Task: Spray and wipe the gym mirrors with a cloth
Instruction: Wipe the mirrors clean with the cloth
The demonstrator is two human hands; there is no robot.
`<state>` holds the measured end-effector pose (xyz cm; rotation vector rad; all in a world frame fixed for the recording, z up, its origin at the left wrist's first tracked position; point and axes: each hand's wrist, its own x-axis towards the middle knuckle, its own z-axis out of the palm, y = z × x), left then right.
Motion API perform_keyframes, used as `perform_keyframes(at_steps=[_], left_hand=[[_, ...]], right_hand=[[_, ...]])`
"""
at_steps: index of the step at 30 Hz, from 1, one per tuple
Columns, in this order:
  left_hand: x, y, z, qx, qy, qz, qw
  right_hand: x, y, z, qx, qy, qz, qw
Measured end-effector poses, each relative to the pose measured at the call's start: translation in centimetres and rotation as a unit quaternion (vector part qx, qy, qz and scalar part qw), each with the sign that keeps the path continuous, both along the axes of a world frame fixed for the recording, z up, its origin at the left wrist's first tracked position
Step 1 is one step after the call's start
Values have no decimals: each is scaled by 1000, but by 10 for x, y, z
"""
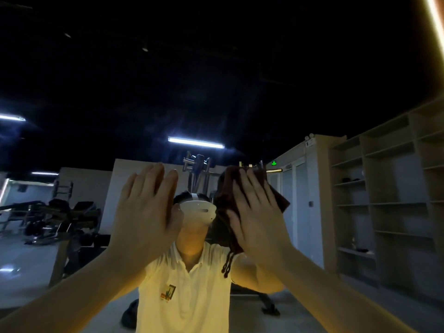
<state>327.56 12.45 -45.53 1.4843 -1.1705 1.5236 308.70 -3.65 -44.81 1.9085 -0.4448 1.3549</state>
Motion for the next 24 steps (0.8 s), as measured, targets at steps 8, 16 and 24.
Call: perform_keyframes(at_steps=[8, 16, 24], left_hand=[[9, 4, -7, 51, -7, 43, 998], [21, 42, 9, -29, 56, -85, 994], [44, 44, 13, 13, 64, 8, 998]], right_hand=[[1, 0, 166, 124, -222, -63, 965], [136, 103, 94, -60, 30, 46, 997], [17, 10, 176, 13, -168, -43, 985]])
